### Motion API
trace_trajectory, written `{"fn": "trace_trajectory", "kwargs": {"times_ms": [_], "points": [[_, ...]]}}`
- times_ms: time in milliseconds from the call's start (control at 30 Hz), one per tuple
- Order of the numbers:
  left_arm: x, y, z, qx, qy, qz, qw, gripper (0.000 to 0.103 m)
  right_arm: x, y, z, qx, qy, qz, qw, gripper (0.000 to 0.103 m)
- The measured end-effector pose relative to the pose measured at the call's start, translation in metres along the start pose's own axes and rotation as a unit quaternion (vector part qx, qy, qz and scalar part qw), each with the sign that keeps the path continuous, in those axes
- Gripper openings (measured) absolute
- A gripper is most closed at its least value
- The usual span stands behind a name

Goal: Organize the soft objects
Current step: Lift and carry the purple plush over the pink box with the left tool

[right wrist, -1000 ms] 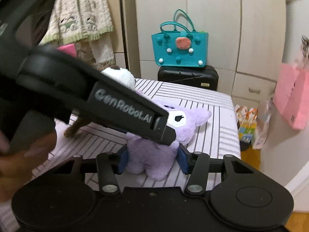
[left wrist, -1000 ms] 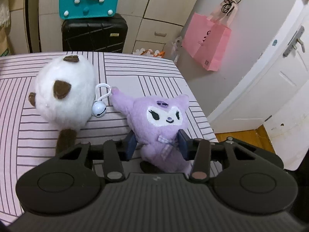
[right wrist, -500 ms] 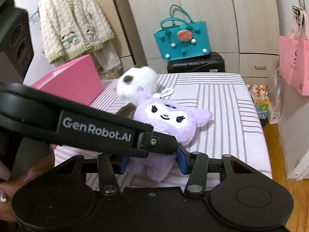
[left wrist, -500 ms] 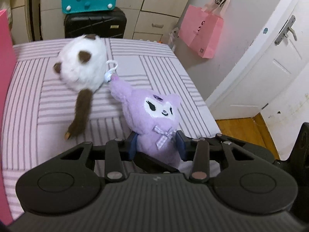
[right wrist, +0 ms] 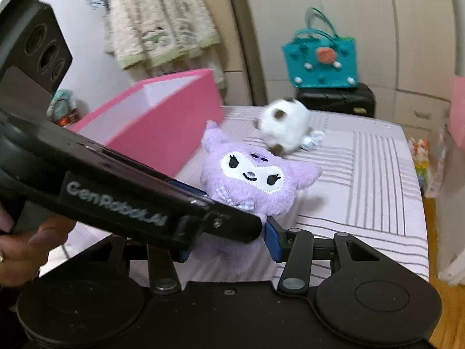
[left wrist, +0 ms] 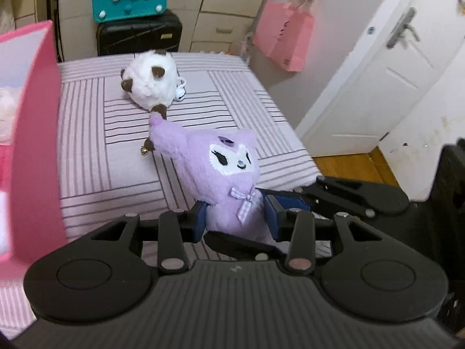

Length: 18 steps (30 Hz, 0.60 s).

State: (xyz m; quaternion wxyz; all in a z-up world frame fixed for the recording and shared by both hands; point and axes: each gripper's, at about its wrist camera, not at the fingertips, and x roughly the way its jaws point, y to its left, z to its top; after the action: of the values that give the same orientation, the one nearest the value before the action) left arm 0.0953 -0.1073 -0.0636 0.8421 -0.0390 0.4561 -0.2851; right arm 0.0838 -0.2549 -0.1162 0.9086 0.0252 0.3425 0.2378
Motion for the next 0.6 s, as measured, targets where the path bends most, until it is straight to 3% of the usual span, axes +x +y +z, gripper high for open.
{"fn": "trace_trajectory", "kwargs": {"times_ms": [333,600], "points": [[-0.079,0.015,-0.019,0.009,-0.013,-0.005,0.9999,0.04,-0.046,0.06,0.014,-0.075,-0.017,0.063,0.995,0.054],[-0.124,0.062,-0.029,-0.027,-0.014,-0.01,0.9995,0.041,-0.04,0.103,0.035,-0.113,0.013,0.126,0.985,0.054]]}}
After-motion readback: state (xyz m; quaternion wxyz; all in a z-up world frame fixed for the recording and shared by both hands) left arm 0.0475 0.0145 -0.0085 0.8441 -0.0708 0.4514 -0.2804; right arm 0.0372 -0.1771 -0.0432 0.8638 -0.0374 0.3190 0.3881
